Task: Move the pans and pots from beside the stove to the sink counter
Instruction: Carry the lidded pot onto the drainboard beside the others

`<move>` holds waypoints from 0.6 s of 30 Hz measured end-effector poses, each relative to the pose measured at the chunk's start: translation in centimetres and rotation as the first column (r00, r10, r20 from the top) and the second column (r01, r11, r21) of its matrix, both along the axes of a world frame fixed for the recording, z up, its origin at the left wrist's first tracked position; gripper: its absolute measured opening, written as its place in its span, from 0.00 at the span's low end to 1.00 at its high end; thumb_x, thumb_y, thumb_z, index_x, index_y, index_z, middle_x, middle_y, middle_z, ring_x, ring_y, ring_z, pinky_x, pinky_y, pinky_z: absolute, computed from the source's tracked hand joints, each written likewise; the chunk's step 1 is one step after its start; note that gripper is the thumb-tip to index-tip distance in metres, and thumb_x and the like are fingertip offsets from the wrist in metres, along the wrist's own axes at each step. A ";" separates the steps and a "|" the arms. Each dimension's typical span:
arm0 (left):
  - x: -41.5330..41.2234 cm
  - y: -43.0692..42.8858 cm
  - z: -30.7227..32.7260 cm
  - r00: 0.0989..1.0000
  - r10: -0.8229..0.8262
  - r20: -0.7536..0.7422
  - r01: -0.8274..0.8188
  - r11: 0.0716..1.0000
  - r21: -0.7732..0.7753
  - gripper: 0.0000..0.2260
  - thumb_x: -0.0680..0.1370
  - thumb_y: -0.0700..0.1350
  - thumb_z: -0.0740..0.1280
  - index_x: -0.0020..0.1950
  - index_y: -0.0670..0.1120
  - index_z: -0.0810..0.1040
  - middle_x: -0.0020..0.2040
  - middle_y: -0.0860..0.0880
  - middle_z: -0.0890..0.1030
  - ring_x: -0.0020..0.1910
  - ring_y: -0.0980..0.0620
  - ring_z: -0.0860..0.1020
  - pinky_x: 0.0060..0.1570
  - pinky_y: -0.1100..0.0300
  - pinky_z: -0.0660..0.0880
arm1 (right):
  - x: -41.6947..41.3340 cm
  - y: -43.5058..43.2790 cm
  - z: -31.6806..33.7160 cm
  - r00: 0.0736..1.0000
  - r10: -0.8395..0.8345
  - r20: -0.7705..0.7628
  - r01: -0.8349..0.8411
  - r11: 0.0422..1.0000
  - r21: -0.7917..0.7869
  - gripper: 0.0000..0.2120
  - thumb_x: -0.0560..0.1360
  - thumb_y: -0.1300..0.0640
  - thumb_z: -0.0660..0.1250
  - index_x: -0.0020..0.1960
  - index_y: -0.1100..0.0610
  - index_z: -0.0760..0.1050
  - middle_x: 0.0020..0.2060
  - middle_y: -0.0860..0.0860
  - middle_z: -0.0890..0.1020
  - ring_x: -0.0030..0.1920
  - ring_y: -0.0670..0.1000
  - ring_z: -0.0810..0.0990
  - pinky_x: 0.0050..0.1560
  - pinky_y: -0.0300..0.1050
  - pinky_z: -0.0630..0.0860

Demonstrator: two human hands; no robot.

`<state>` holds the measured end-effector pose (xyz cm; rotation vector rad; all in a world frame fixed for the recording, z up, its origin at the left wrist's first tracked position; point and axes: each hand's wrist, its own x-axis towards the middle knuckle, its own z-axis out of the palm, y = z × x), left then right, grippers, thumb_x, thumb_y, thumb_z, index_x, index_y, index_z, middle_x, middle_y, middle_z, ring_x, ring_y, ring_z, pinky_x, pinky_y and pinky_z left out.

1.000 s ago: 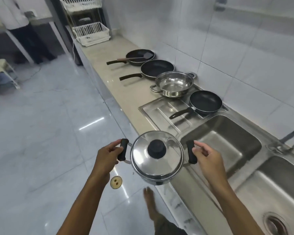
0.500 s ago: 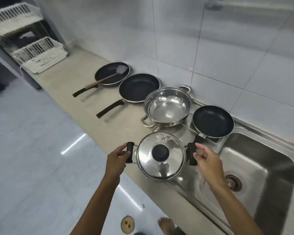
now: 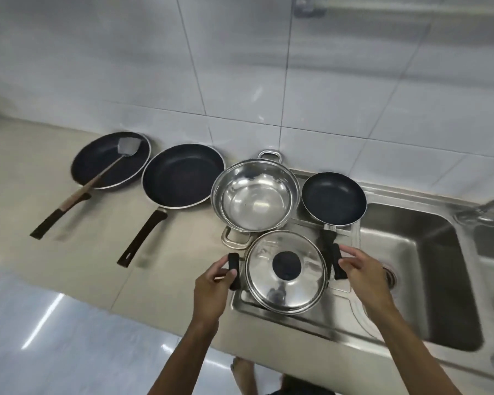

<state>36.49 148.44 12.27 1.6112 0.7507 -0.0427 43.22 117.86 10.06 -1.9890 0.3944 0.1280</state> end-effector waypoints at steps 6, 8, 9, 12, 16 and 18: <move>1.3 1.6 -1.4 0.993 -0.113 0.035 0.115 0.992 -0.048 0.18 0.77 0.42 0.74 0.66 0.53 0.81 0.39 0.53 0.85 0.37 0.62 0.82 0.46 0.55 0.76 | -0.1 0.5 -0.1 0.997 -0.079 0.026 0.080 0.996 -0.049 0.18 0.76 0.64 0.70 0.56 0.43 0.83 0.44 0.50 0.88 0.48 0.53 0.86 0.59 0.55 0.79; 1.6 1.8 -1.7 0.989 -0.141 0.034 0.143 0.989 -0.046 0.18 0.77 0.43 0.74 0.67 0.52 0.82 0.40 0.53 0.85 0.40 0.58 0.82 0.48 0.55 0.76 | -0.3 0.7 -0.2 0.995 -0.095 0.031 0.097 0.991 -0.091 0.17 0.76 0.64 0.69 0.57 0.44 0.83 0.43 0.50 0.88 0.47 0.53 0.86 0.59 0.57 0.79; 1.7 1.8 -1.7 0.988 -0.151 0.037 0.152 0.987 -0.045 0.18 0.77 0.43 0.74 0.67 0.52 0.81 0.41 0.52 0.85 0.42 0.55 0.82 0.49 0.53 0.77 | -0.4 0.8 -0.2 0.993 -0.109 0.034 0.112 0.989 -0.098 0.17 0.76 0.64 0.69 0.58 0.45 0.83 0.43 0.51 0.88 0.46 0.54 0.86 0.59 0.58 0.79; 2.2 1.6 -1.8 0.984 -0.177 0.034 0.178 0.983 -0.037 0.18 0.77 0.45 0.74 0.67 0.53 0.81 0.43 0.52 0.85 0.47 0.53 0.83 0.56 0.46 0.79 | -0.6 0.9 -0.5 0.990 -0.133 0.041 0.137 0.983 -0.119 0.17 0.76 0.65 0.67 0.60 0.49 0.83 0.42 0.52 0.88 0.44 0.56 0.86 0.58 0.59 0.79; 2.3 1.4 -2.0 0.978 -0.205 0.039 0.206 0.978 -0.024 0.18 0.77 0.47 0.74 0.67 0.55 0.80 0.46 0.52 0.85 0.50 0.52 0.84 0.57 0.46 0.80 | -0.7 0.9 -0.6 0.991 -0.119 0.064 0.128 0.979 -0.157 0.17 0.77 0.64 0.66 0.61 0.50 0.82 0.43 0.53 0.88 0.40 0.53 0.86 0.53 0.52 0.80; 2.3 1.3 -2.3 0.976 -0.212 0.050 0.213 0.977 -0.012 0.18 0.77 0.47 0.74 0.67 0.56 0.80 0.46 0.51 0.85 0.49 0.53 0.84 0.56 0.47 0.80 | -0.9 1.0 -0.6 0.989 -0.113 0.095 0.132 0.966 -0.222 0.16 0.78 0.63 0.66 0.61 0.50 0.81 0.44 0.53 0.89 0.39 0.51 0.85 0.49 0.45 0.76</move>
